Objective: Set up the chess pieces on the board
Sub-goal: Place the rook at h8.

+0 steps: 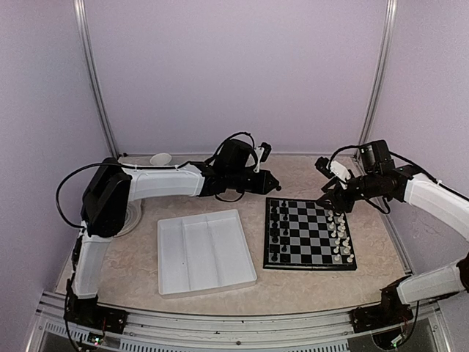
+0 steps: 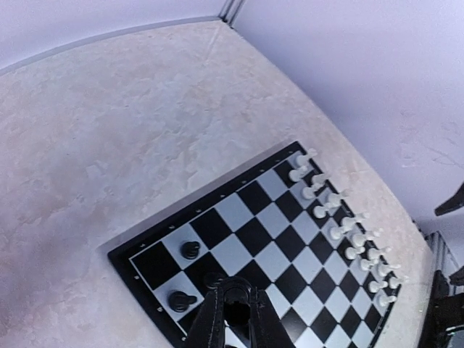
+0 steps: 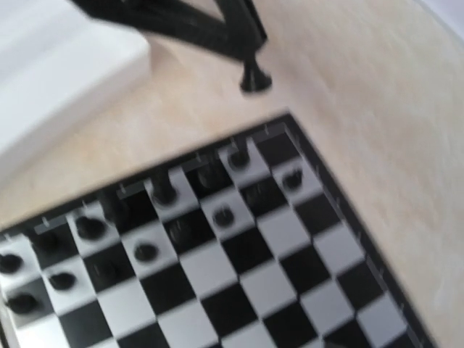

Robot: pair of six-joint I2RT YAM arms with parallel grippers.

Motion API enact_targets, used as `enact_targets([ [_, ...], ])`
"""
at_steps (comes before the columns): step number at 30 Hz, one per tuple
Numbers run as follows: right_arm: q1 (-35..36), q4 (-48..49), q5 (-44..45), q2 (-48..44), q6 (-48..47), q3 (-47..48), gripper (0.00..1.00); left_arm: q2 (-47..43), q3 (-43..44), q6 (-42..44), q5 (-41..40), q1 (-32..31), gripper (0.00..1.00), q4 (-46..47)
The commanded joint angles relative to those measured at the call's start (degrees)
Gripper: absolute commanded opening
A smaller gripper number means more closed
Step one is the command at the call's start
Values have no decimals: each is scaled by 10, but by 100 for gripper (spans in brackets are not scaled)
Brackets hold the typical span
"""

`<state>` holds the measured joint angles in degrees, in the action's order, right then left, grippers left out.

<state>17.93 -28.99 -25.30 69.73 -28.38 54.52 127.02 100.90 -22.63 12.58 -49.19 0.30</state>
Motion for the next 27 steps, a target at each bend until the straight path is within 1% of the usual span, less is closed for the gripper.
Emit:
enact_targets([
  [1,-24,51,35,-23,4,-61,53,41,74,63,-80,-4,12,-108],
  [5,-32,93,54,-24,8,-105,54,89,139,89,-122,-12,12,-162],
  [9,-36,104,65,-20,12,-106,54,130,195,100,-145,-18,12,-201],
  [13,-40,110,53,-21,9,-120,54,163,235,108,-165,-24,13,-220],
  [19,-44,109,41,-17,9,-124,54,196,264,99,-165,-23,13,-218],
  [27,-44,108,32,-3,6,-122,55,209,270,86,-166,-20,14,-209],
])
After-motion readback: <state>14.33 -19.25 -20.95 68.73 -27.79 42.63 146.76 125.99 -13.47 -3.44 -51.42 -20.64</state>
